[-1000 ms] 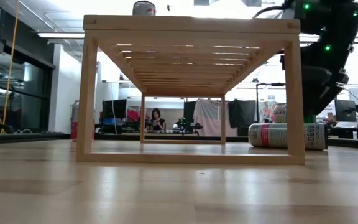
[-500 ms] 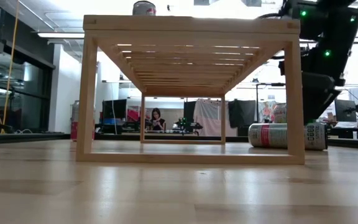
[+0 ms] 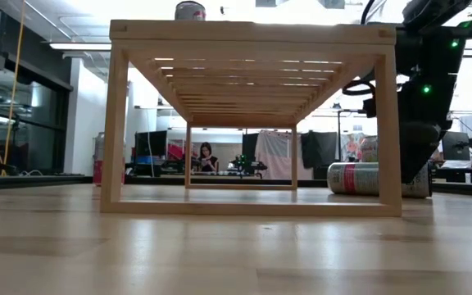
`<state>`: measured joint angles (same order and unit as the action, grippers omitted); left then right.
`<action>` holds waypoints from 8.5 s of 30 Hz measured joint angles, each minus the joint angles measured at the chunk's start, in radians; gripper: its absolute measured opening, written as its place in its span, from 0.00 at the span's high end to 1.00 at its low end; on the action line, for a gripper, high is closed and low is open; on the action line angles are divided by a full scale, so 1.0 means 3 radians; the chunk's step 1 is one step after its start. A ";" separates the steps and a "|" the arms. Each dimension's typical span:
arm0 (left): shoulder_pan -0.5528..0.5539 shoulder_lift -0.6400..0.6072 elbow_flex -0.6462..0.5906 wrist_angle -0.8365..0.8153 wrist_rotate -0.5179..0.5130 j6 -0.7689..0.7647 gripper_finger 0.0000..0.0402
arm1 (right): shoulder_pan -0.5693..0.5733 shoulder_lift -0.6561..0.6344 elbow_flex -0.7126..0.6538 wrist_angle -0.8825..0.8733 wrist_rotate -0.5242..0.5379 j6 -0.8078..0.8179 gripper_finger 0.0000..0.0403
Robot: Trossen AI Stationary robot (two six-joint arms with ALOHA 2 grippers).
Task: Place canned beverage on shelf
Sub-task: Align the right peach vibe celsius soda can with the other peach vibe celsius soda can on the shelf
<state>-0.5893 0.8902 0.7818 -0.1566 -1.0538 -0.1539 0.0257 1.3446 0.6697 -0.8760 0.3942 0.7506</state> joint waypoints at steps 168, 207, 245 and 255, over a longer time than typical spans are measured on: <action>0.0523 0.0534 -0.1266 0.4964 0.2681 0.1218 0.42 | 0.0748 0.1048 0.1186 0.6237 -0.0281 -0.2793 0.06; 0.0533 0.0979 -0.1254 0.5454 0.2145 0.1633 0.17 | 0.0975 0.1216 0.2149 0.5954 0.0203 -0.3834 0.40; 0.0525 0.0984 -0.0612 0.3387 0.0908 0.1744 0.13 | 0.0553 0.1762 0.4960 -0.1249 0.0660 -0.0547 0.40; 0.0523 0.0942 -0.0613 0.3392 0.0878 0.1745 0.13 | 0.0338 0.1976 0.4958 -0.1272 0.0816 -0.0570 0.40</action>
<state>-0.4324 1.1727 0.5980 0.8611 -0.7905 0.3695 0.1272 1.9374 2.1571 -1.2574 0.6389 0.5797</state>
